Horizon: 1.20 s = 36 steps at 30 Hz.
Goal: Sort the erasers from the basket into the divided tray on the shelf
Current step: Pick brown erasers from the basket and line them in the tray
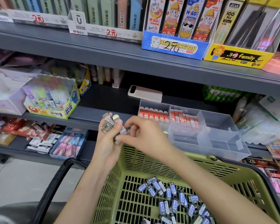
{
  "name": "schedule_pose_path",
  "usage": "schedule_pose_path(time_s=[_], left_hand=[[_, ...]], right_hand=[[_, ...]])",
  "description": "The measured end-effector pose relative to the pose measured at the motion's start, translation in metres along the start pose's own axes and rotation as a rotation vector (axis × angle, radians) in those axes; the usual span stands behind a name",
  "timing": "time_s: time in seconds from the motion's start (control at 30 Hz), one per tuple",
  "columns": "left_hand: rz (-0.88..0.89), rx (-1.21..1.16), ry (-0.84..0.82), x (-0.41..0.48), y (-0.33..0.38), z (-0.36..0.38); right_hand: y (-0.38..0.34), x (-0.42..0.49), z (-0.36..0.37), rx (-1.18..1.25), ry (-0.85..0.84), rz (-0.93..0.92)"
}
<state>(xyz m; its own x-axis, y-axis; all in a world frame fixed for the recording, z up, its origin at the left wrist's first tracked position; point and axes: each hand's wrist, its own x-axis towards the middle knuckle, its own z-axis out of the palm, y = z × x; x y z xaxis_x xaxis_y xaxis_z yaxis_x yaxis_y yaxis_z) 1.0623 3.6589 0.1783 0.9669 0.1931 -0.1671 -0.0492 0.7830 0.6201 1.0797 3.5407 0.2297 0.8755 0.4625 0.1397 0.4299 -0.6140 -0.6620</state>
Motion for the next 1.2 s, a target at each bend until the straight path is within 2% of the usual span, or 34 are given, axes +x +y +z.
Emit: schedule_pose_path(time_s=[0.07, 0.17, 0.3, 0.37, 0.53, 0.67, 0.87, 0.97, 1.2], left_hand=[[0.003, 0.013, 0.0, 0.0, -0.001, -0.001], [0.012, 0.019, -0.006, 0.0, -0.002, -0.003], [-0.025, 0.009, -0.009, 0.001, -0.006, -0.002], [-0.042, -0.013, 0.036, 0.003, -0.007, -0.004], [-0.054, -0.043, 0.066, 0.007, -0.006, -0.006], [-0.059, -0.031, 0.053, 0.007, -0.006, -0.008], [-0.063, -0.016, 0.046, 0.007, -0.006, -0.008], [-0.063, -0.011, 0.041, 0.007, -0.006, -0.008], [-0.052, 0.014, 0.039, 0.006, -0.006, -0.008]], right_hand=[[-0.005, 0.0, 0.007, -0.102, 0.055, -0.016], [-0.001, 0.001, 0.009, -0.061, 0.088, 0.022], [0.013, 0.001, -0.015, 0.183, 0.138, 0.221], [0.028, 0.001, -0.037, 0.214, 0.164, 0.329], [0.053, 0.005, -0.056, -0.32, -0.039, 0.45], [0.045, 0.016, -0.042, -0.546, -0.106, 0.389], [0.043, 0.027, -0.049, -0.471, -0.385, 0.372], [0.046, 0.032, -0.052, -0.464, -0.325, 0.275], [0.055, 0.032, -0.039, -0.791, -0.326, 0.18]])
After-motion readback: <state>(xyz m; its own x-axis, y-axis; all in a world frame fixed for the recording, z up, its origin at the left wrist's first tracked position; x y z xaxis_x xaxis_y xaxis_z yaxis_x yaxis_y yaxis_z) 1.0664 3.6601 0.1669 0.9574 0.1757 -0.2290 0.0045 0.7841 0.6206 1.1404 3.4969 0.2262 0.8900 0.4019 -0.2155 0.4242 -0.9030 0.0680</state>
